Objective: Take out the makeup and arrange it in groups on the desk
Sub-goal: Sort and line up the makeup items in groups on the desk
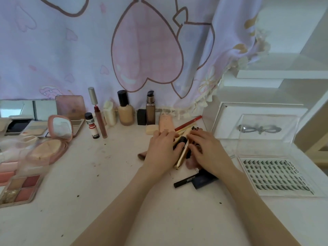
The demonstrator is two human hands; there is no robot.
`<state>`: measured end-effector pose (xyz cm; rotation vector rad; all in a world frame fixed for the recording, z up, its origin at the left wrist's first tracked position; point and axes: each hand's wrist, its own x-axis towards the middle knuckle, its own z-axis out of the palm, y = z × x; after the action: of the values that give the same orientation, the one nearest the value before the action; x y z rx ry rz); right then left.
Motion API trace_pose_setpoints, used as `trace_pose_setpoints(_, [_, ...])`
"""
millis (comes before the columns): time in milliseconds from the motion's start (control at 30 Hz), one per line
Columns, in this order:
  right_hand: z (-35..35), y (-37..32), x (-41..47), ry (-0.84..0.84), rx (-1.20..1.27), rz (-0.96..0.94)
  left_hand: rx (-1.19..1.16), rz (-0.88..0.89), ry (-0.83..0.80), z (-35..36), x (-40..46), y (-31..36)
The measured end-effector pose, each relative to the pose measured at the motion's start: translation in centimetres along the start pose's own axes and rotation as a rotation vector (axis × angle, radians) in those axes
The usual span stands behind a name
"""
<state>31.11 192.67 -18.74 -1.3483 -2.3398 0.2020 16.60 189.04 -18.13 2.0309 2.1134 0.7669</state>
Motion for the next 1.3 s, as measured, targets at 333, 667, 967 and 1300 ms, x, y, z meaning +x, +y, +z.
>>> trace_pose_setpoints(333, [0.2,0.3,0.1,0.008,0.092,-0.012,-0.151,-0.039,0.052,0.1,1.7,0.7])
trace_pose_setpoints(667, [-2.4,-1.5,-0.4,0.251,0.754,0.222,-0.919,-0.062,0.04,-3.5,0.3,0.0])
trace_pose_setpoints(967, [-3.1,-1.9,-1.1,-0.05,1.433,0.316,-0.595,0.23,0.249,-1.9,-0.7,1.2])
trace_pose_setpoints(1300, [-2.5,-2.7,-1.7,0.166,1.048,0.183,-0.876,-0.044,0.019,-2.4,0.2,0.8])
